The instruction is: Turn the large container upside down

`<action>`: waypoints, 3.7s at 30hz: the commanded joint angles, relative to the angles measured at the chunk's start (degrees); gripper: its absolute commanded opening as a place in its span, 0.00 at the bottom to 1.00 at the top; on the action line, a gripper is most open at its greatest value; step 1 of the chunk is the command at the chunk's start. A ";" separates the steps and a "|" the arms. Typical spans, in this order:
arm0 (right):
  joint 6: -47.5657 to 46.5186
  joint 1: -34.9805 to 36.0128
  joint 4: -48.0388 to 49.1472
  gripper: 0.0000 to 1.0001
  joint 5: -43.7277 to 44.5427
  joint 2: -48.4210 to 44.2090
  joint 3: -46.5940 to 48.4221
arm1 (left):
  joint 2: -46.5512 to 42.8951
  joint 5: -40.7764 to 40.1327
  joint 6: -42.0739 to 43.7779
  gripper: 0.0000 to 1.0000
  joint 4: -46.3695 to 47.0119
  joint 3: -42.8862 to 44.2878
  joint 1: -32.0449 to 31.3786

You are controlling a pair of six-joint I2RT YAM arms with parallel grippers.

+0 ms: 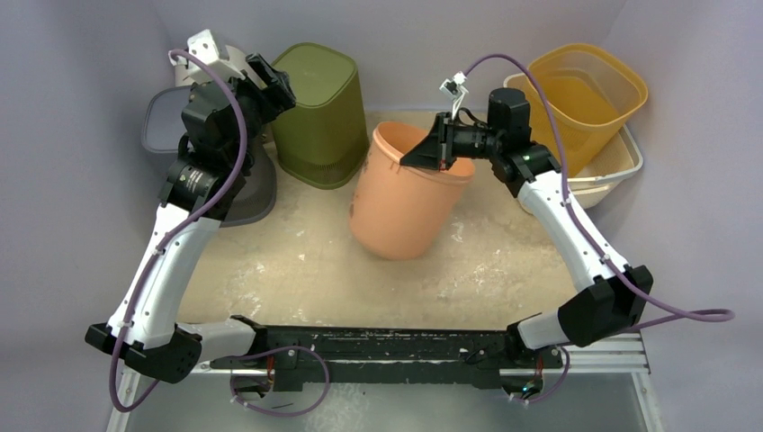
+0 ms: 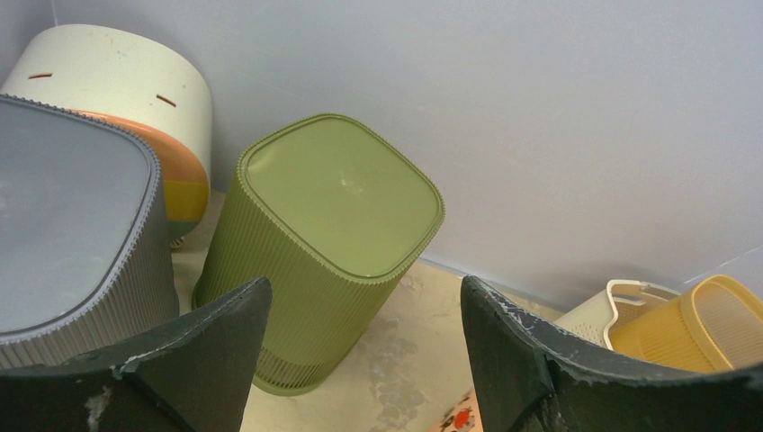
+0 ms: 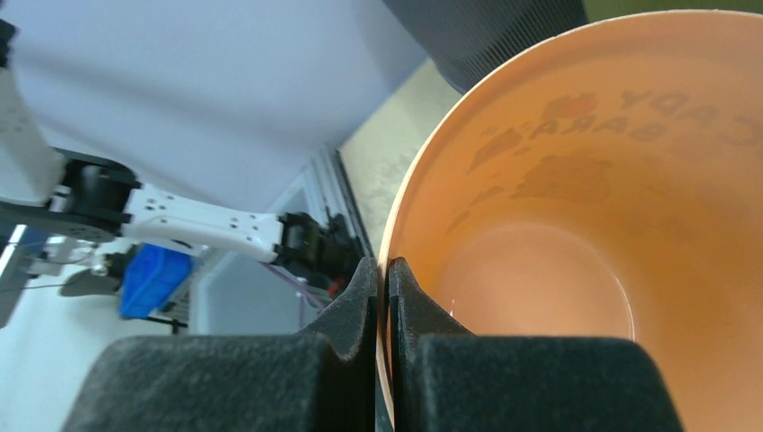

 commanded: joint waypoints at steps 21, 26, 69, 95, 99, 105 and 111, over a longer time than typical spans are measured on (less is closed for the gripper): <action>92.33 9.16 124.90 0.00 0.41 26.46 -20.81 | 4.30 3.76 0.27 0.74 -0.65 10.91 -0.12; 91.53 9.46 124.64 0.00 4.24 30.40 -18.41 | 4.46 3.45 -0.15 0.74 -0.58 10.86 -0.23; 83.11 -11.50 124.68 0.16 -10.22 46.83 -36.65 | 5.10 0.80 0.96 0.75 1.37 6.59 -0.25; 54.42 -11.42 77.89 0.48 -8.86 51.81 -0.11 | 7.95 2.71 1.23 0.75 2.92 3.90 -0.21; 40.85 -11.33 58.90 0.49 -7.75 50.59 10.41 | 8.74 3.41 1.40 0.75 2.69 4.09 -0.20; 18.00 -11.33 26.78 0.54 -1.15 48.21 26.22 | 9.20 3.64 1.47 0.75 2.25 4.11 -0.27; -4.09 -11.26 -1.52 0.66 15.89 44.12 38.85 | 9.33 4.98 1.44 0.75 2.23 4.67 -0.26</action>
